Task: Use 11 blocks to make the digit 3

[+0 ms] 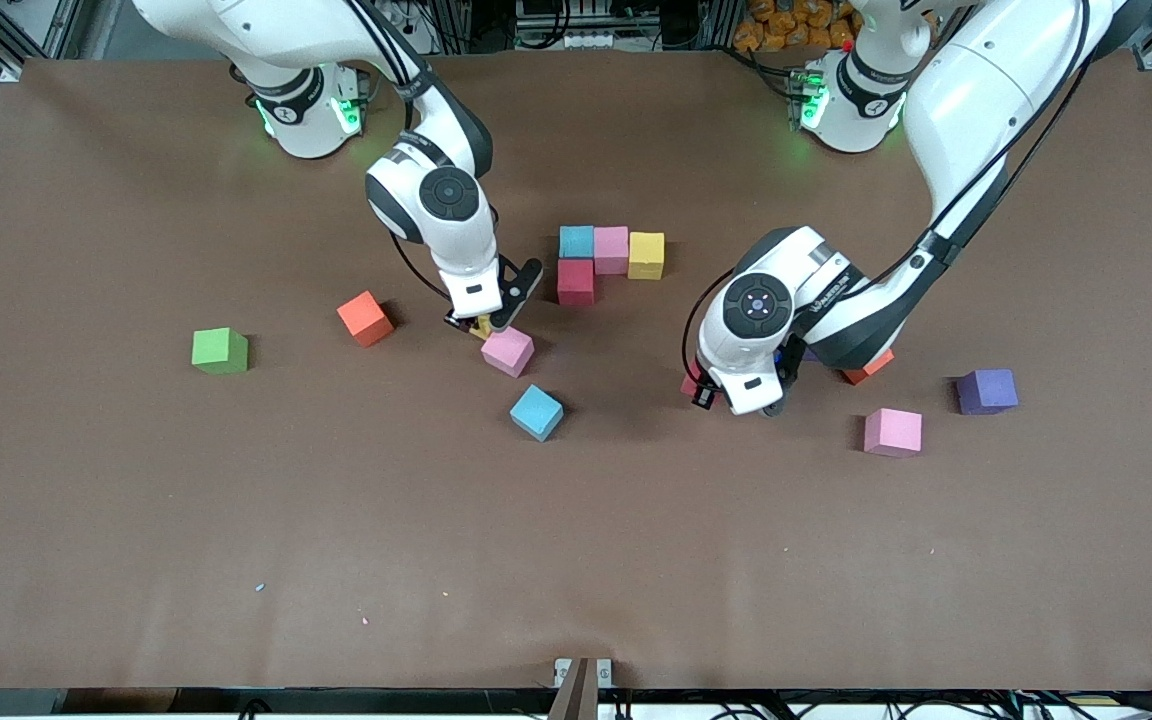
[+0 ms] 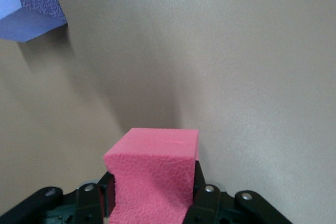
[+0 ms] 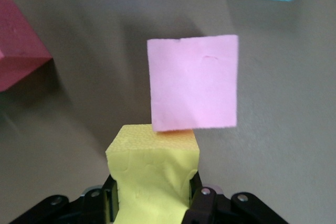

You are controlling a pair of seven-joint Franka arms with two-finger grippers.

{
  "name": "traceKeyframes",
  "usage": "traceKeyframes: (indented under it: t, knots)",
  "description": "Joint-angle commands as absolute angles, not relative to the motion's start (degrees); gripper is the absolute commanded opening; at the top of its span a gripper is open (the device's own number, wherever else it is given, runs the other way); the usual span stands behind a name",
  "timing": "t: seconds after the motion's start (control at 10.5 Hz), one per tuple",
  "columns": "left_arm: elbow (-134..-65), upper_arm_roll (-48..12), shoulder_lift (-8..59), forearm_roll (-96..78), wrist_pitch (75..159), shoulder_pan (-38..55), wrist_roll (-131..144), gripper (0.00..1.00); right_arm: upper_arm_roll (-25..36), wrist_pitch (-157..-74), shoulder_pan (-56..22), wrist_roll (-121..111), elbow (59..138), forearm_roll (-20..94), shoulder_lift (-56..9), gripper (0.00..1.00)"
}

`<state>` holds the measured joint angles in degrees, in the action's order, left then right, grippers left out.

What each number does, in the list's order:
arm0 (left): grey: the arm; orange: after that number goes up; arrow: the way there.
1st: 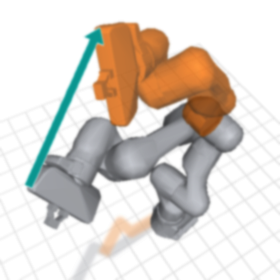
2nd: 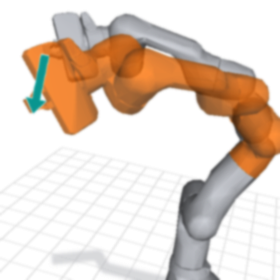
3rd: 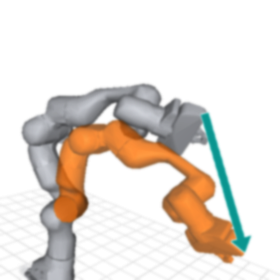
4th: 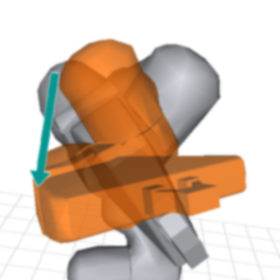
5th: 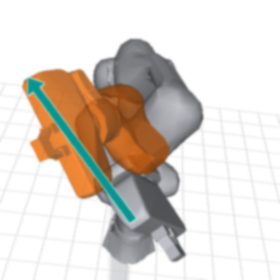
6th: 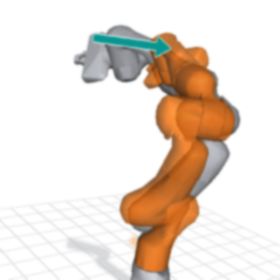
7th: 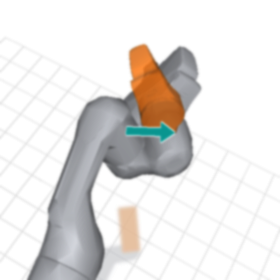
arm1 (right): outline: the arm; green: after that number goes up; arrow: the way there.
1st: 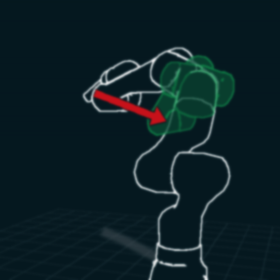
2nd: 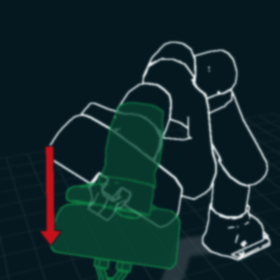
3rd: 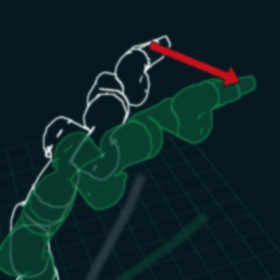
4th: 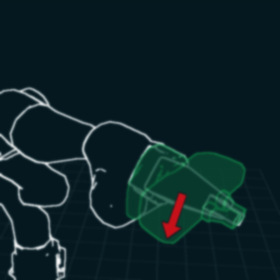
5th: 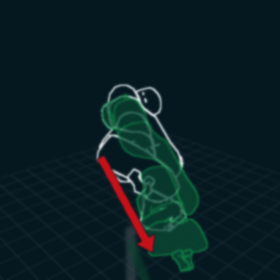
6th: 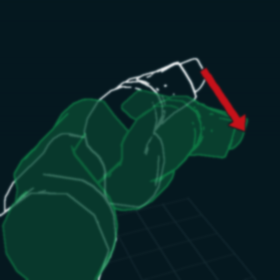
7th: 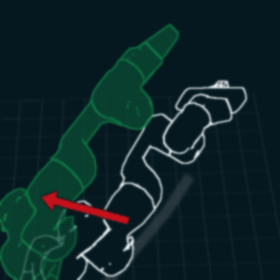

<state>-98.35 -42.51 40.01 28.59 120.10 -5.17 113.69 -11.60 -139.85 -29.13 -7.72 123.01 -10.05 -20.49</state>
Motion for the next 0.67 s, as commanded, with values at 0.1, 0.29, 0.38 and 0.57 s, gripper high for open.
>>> traceKeyframes:
  t: [0.1,0.29,0.38,0.57]
  knots:
    - [-97.03,-41.57,39.46,30.06,119.27,-4.83,113.64,0.0,-12.57,-133.7,-28.65,0.43,123.75,-6.79,-15.57,0.0]
    - [-96.42,-41.57,39.46,30.06,119.27,-4.75,113.64,0.0,-12.31,-132.28,-28.83,1.57,123.84,3.38,-13.37,0.0]
    - [-96.24,-41.57,39.46,30.06,119.27,-4.75,113.64,0.0,-12.39,-131.49,-29.18,6.63,123.84,5.52,-12.4,0.0]
    - [-96.15,-41.49,39.46,30.15,119.27,-4.66,113.64,0.0,-12.83,-131.31,-29.18,17.1,123.66,6.85,-11.34,0.0]
